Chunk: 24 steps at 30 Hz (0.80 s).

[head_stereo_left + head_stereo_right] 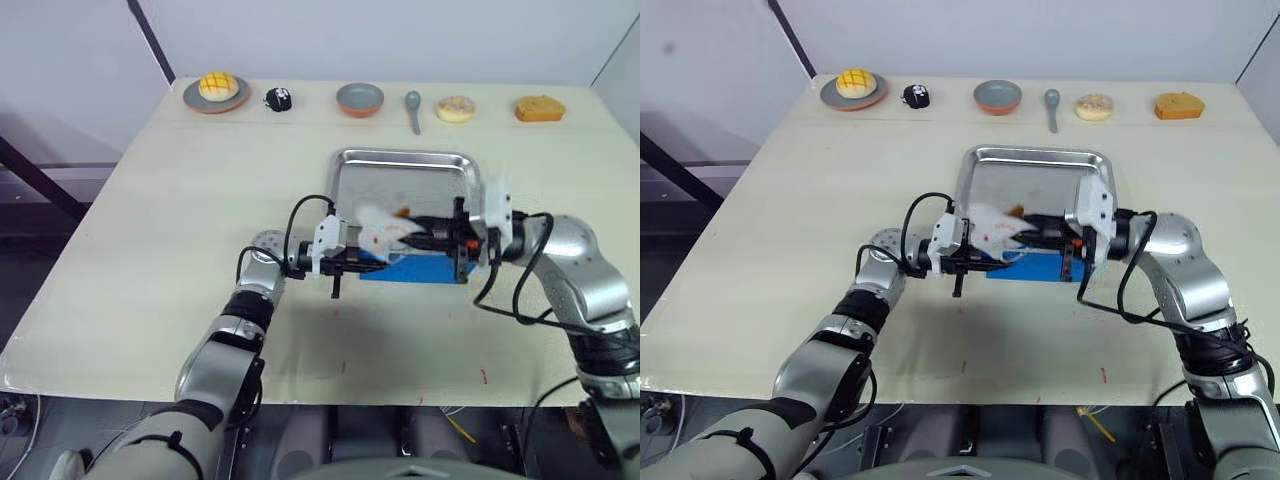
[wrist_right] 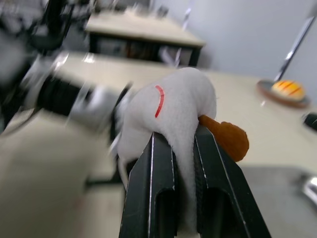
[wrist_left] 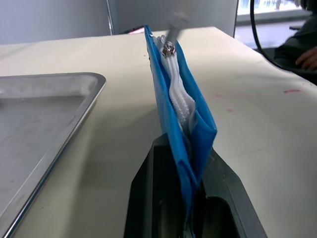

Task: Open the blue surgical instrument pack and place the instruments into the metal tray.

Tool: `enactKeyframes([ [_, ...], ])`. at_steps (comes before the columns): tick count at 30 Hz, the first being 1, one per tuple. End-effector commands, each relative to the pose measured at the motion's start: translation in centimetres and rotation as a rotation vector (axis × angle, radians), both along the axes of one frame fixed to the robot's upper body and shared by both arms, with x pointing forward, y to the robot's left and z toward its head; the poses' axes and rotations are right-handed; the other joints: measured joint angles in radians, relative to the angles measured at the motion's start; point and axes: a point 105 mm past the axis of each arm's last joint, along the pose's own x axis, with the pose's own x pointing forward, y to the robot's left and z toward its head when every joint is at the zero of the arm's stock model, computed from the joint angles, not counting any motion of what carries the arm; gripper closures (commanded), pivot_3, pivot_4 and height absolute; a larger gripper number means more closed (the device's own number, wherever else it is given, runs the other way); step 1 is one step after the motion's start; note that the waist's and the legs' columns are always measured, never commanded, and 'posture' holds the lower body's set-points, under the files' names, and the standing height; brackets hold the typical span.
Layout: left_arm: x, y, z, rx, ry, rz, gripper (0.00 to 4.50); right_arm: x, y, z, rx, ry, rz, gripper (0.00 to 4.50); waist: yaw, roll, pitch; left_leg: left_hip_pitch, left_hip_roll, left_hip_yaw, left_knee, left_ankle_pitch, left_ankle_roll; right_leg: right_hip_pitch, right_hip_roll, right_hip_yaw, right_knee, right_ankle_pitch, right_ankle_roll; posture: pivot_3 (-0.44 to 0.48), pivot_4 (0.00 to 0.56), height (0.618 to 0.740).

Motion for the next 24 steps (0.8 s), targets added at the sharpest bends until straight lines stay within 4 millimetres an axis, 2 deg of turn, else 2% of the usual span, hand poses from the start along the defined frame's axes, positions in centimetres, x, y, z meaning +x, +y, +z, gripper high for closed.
enactKeyframes([
  [1,-0.2,-0.2,-0.7,0.028,0.006,-0.012,4.50,-2.5,-0.1,-1.4,-0.123,-0.152,0.103,4.45,0.002,0.000,0.000,0.000,0.000,-0.001,0.000,0.000,0.000,0.000,0.000,-0.001,0.000,0.000,0.000,0.000,0.150,0.740],
  [2,-0.2,-0.2,-0.7,0.028,0.006,-0.013,4.50,-2.6,0.0,-1.9,-0.145,-0.186,0.111,4.45,0.001,0.000,0.000,0.000,0.000,-0.001,0.000,0.000,0.000,0.001,0.000,-0.001,-0.001,0.000,0.000,0.000,0.150,0.740],
  [3,-0.3,-0.3,-0.8,0.029,0.008,-0.017,4.50,-2.7,0.1,-2.4,-0.173,-0.244,0.117,3.84,0.000,0.000,0.000,0.000,0.000,-0.001,0.000,0.000,0.000,0.001,0.000,-0.001,-0.001,0.000,0.000,0.000,0.150,0.740],
  [6,-0.4,-0.5,-0.9,0.029,0.012,-0.027,4.50,-3.0,0.0,-3.3,-0.227,-0.343,0.150,2.97,0.001,0.000,0.000,0.000,0.000,-0.001,0.001,0.000,0.000,0.001,0.000,-0.001,0.000,0.000,0.000,0.000,0.150,0.740],
  [7,-0.4,-0.4,-1.0,0.029,0.012,-0.028,4.50,-3.0,-0.1,-3.3,-0.230,-0.355,0.156,2.43,0.002,0.000,0.000,0.000,0.000,-0.001,0.001,0.000,-0.001,0.001,0.000,-0.001,0.000,0.000,0.000,0.000,0.150,0.740],
  [10,-0.5,-0.4,-1.0,0.030,0.012,-0.030,4.50,-3.2,-0.7,-2.9,-0.222,-0.384,0.156,1.61,0.002,0.000,0.000,0.000,0.000,-0.001,0.001,0.002,-0.004,0.001,0.000,-0.001,-0.001,0.000,0.000,0.000,0.150,0.740],
  [13,-0.4,-0.2,-1.0,0.034,0.012,-0.028,4.50,-3.4,-1.8,-2.6,-0.221,-0.377,0.150,0.22,0.003,0.000,0.000,0.000,0.000,-0.001,0.001,0.002,-0.004,0.001,0.000,-0.001,-0.001,0.000,0.000,0.000,0.150,0.740],
  [14,-0.4,-0.2,-1.0,0.034,0.011,-0.027,4.50,-3.5,-2.1,-2.6,-0.224,-0.372,0.151,0.04,0.003,0.000,0.000,0.000,0.000,-0.001,0.001,0.002,-0.004,0.002,0.000,-0.001,-0.001,0.000,0.000,0.000,0.150,0.740],
  [18,-0.3,-0.1,-1.0,0.034,0.012,-0.019,4.50,-4.1,-3.2,-2.0,-0.190,-0.347,0.134,0.04,0.002,0.000,0.000,0.001,0.000,-0.001,0.001,0.002,-0.004,0.002,0.000,-0.001,-0.001,0.000,0.000,0.000,0.150,0.740],
  [24,-0.4,-0.1,-1.0,0.028,0.009,-0.022,4.50,-4.4,-6.2,-0.5,-0.023,-0.131,-0.036,0.04,0.005,0.000,0.000,0.001,0.000,-0.002,0.001,0.002,-0.004,0.002,0.000,-0.001,-0.001,0.000,0.000,0.000,0.150,0.740],
])
